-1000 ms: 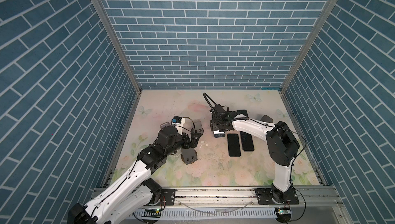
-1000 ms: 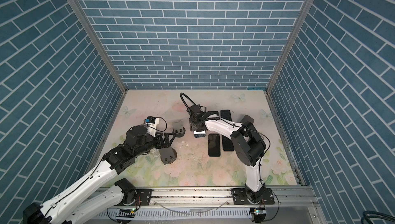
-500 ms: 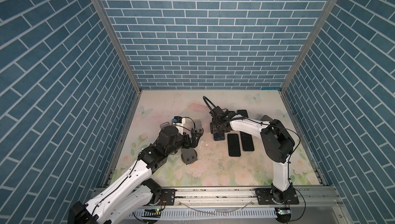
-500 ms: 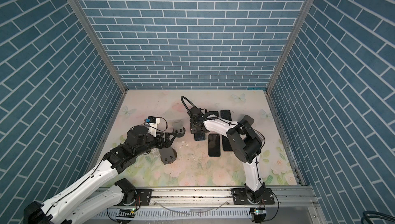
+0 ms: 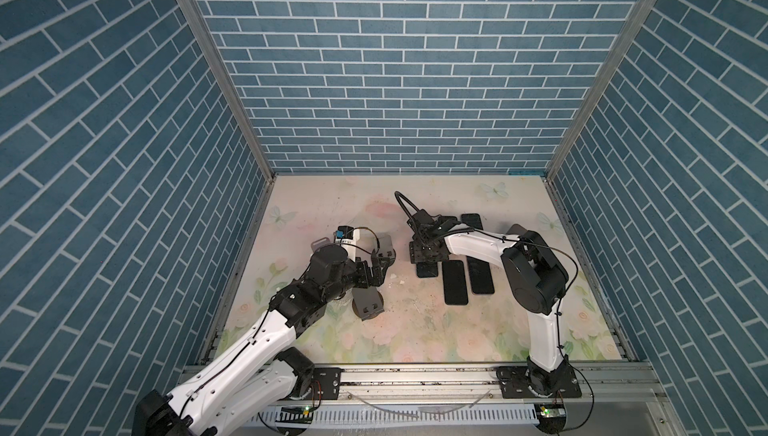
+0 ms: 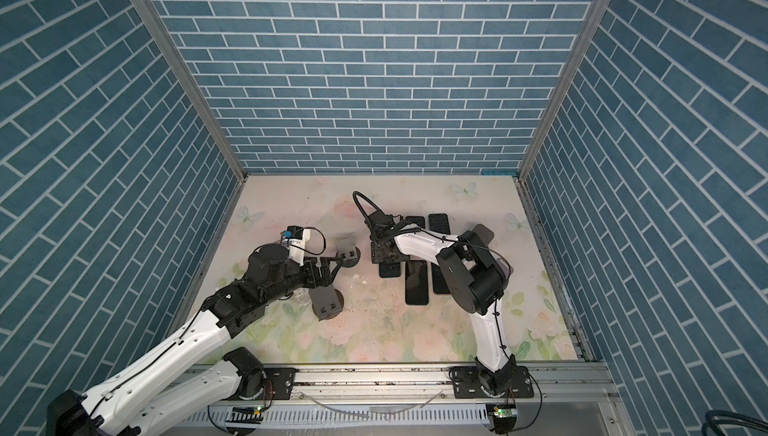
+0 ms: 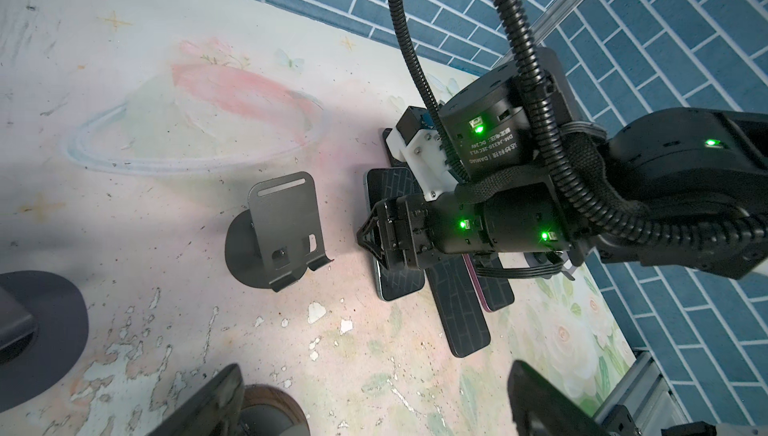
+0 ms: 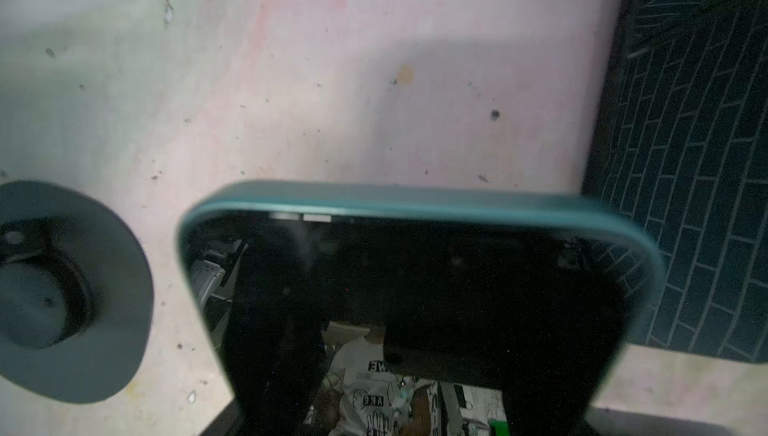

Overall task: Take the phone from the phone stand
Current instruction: 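Lower the teal-edged phone flat beside the phone row with the right gripper, then open the right gripper and withdraw it while the left arm draws back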

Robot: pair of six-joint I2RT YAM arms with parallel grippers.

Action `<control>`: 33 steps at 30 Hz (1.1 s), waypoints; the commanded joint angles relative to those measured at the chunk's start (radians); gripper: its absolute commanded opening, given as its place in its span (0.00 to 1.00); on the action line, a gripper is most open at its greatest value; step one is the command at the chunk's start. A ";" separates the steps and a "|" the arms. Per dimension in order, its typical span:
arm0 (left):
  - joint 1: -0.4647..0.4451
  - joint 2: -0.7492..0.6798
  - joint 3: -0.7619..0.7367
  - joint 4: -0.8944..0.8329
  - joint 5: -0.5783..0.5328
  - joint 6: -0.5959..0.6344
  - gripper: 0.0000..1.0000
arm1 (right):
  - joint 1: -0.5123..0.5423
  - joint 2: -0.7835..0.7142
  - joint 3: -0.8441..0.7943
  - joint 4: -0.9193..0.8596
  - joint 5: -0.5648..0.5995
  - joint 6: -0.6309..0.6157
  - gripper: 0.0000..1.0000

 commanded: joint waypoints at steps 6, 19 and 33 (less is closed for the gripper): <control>-0.004 -0.020 0.008 -0.012 -0.038 0.023 1.00 | -0.002 0.027 0.010 -0.045 0.017 0.039 0.81; -0.003 -0.088 0.013 -0.126 -0.162 0.043 1.00 | -0.002 -0.047 -0.015 0.007 -0.008 -0.003 0.88; 0.001 -0.227 0.048 -0.400 -0.607 0.049 1.00 | -0.030 -0.473 -0.194 0.122 0.380 -0.204 0.99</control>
